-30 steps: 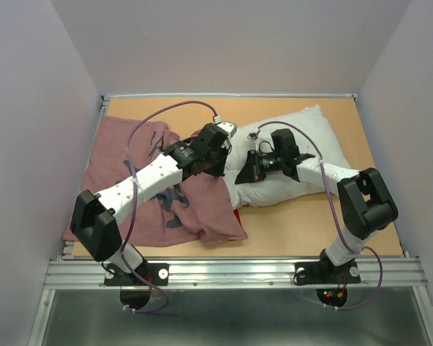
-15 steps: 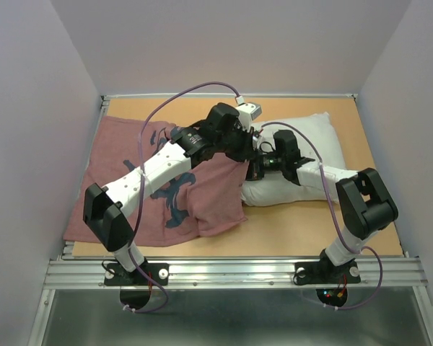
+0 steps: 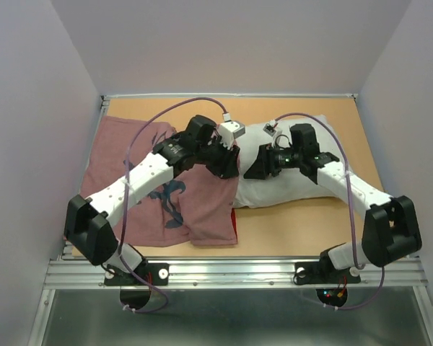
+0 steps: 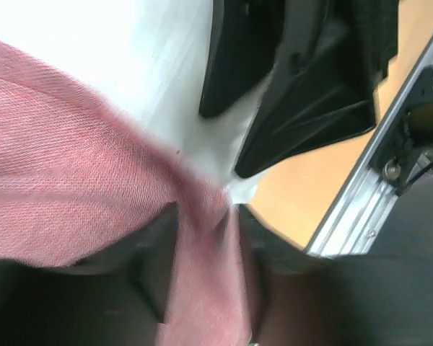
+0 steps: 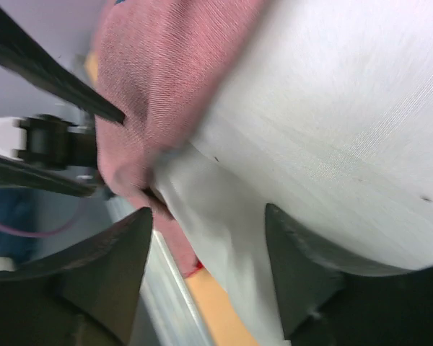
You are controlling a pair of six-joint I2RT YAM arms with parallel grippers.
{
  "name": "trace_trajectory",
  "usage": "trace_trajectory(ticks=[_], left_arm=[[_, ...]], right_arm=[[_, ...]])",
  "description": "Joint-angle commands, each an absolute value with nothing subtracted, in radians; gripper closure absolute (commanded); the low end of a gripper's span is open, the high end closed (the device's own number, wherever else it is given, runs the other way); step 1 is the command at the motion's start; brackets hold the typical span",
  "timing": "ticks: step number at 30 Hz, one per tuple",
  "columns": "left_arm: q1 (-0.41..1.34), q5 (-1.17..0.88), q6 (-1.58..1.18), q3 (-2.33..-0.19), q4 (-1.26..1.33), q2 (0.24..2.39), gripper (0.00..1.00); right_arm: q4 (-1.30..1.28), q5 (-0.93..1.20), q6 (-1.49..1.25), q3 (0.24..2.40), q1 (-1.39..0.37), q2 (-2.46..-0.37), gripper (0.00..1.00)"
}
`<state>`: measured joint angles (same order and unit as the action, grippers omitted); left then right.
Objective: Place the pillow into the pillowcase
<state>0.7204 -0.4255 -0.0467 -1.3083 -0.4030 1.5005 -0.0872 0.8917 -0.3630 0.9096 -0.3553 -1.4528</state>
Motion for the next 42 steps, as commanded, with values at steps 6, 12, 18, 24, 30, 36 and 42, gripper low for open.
trace_trajectory(ticks=[6, 12, 18, 24, 30, 36, 42], left_arm=[[0.563, -0.445, 0.15, -1.558, -0.347, 1.406, 0.01], [0.436, -0.324, 0.061, -1.866, -0.452, 1.735, 0.01], [0.422, -0.33, 0.046, -2.103, -0.563, 1.986, 0.01], [0.407, -0.351, 0.035, -2.01, -0.525, 2.026, 0.01], [0.403, -0.428, 0.021, -1.912, -0.517, 2.028, 0.01], [0.405, -0.541, 0.058, -1.893, -0.44, 2.069, 0.01], [0.41, -0.742, 0.107, -1.939, -0.486, 2.146, 0.08]], right_arm=[[-0.377, 0.58, 0.109, 1.34, -0.341, -1.435, 0.07], [-0.347, 0.37, 0.071, 1.616, -0.341, -1.782, 0.0], [-0.408, 0.391, 0.055, 1.713, -0.341, -1.976, 0.0], [-0.483, 0.705, 0.127, 1.513, -0.347, -1.958, 0.37], [-0.307, 0.704, 0.179, 1.258, -0.354, -1.839, 0.98], [-0.218, 0.716, 0.181, 1.198, -0.354, -1.77, 0.99], [-0.187, 0.73, 0.14, 1.206, -0.354, -1.746, 1.0]])
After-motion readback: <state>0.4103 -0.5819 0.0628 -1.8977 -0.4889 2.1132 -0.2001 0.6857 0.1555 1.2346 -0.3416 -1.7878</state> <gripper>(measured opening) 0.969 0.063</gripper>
